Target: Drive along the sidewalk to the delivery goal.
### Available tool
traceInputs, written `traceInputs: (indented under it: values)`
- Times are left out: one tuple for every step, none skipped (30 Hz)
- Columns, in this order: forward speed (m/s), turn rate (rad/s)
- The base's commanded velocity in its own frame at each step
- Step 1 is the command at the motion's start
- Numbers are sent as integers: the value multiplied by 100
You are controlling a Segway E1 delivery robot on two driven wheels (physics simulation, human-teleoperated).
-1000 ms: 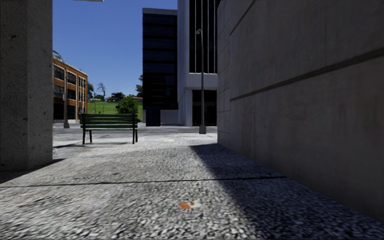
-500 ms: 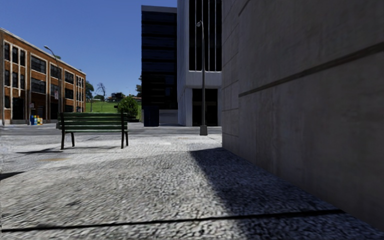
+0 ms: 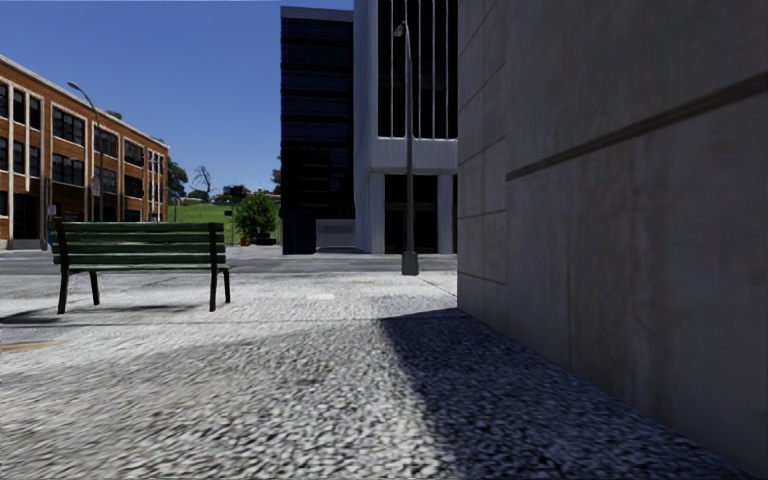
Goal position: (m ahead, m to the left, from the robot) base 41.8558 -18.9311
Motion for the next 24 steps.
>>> traceInputs:
  values:
    - [200, 0]
    - [200, 0]
    - [200, 0]
    - [200, 0]
    - [200, 0]
    - [200, 0]
    - [200, 0]
    - [200, 0]
    - [200, 0]
    - [200, 0]
    - [200, 0]
    - [200, 0]
    - [200, 0]
    - [200, 0]
    - [200, 0]
    - [200, 0]
    - [200, 0]
    - [200, 0]
    - [200, 0]
    - [200, 0]
    - [200, 0]
    - [200, 0]
    - [200, 0]
    - [200, 0]
